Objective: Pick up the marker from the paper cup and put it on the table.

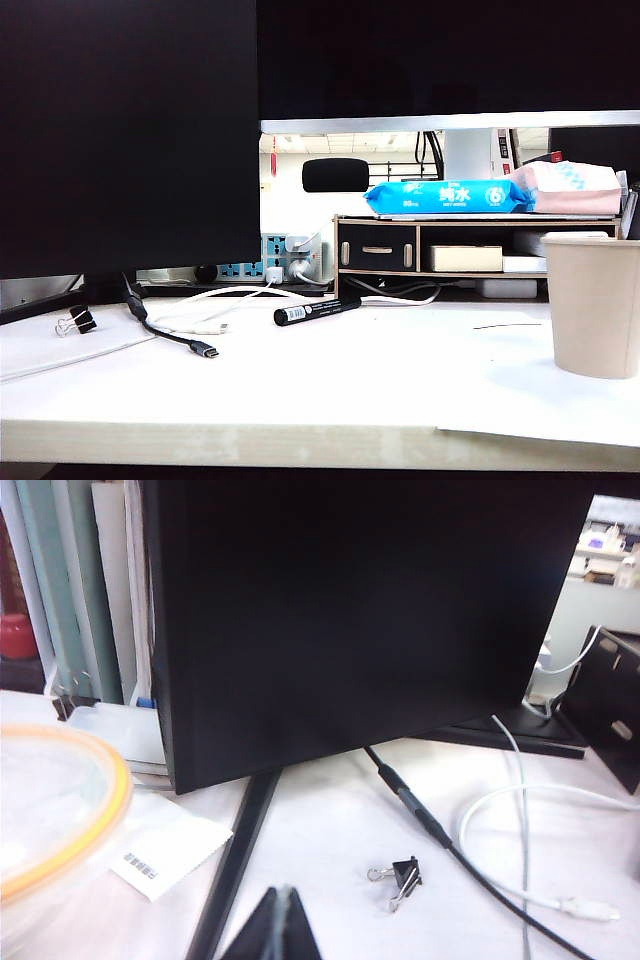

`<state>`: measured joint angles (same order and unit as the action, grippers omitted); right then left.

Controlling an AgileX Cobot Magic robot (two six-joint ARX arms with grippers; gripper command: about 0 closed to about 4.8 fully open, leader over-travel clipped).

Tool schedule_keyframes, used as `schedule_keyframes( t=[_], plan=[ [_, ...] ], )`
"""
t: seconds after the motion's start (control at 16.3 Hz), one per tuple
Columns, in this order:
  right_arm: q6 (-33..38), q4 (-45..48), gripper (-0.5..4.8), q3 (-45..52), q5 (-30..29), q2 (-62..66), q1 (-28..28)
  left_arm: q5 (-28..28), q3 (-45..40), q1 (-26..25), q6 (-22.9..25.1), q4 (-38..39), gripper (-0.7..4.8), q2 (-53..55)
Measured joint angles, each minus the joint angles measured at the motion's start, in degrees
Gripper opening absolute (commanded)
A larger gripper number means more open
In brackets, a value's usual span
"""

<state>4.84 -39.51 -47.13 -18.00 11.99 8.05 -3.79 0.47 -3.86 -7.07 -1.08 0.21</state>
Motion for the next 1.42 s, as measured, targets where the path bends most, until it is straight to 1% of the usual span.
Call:
schedule_keyframes(
  t=[0.18, 1.42],
  plan=[
    [0.0, 0.0, 0.05, 0.0, 0.0, 0.0, 0.0, 0.09, 0.0, 0.0, 1.07, 0.07, -0.05, 0.0],
    [0.0, 0.0, 0.05, 0.0, 0.0, 0.0, 0.0, 0.09, 0.0, 0.0, 1.05, 0.46, -0.05, -0.02]
  ],
)
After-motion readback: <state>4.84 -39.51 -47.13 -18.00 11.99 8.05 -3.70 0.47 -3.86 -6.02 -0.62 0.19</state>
